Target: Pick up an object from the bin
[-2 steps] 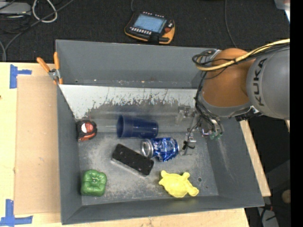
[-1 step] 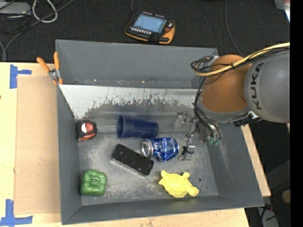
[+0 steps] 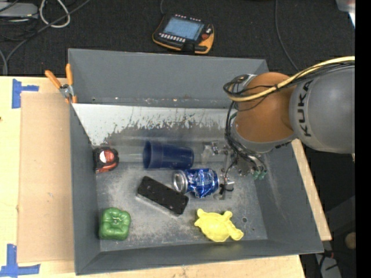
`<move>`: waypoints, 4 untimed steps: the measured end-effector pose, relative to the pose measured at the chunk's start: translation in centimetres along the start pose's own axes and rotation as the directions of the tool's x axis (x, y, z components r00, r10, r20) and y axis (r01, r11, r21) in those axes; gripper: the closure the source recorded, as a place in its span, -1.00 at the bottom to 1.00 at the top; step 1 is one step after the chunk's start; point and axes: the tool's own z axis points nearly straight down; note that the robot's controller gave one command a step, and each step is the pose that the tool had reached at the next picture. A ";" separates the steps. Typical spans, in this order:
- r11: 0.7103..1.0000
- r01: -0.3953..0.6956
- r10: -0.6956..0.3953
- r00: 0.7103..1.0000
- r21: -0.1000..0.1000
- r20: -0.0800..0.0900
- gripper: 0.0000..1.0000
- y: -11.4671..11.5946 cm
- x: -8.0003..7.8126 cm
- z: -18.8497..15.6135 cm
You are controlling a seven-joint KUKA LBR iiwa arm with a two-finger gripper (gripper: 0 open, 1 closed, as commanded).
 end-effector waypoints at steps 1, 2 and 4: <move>1.000 -0.023 0.023 1.000 -0.001 -0.007 -1.00 -0.1 0.4 2.2; 0.999 -0.036 0.036 0.999 0.000 -0.003 -1.00 -0.1 0.2 1.6; 0.998 -0.055 0.055 0.998 0.000 0.011 -1.00 0.1 0.5 5.1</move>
Offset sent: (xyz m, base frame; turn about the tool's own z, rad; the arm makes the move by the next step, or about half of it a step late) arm -0.0002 0.0037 -0.0233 -0.0950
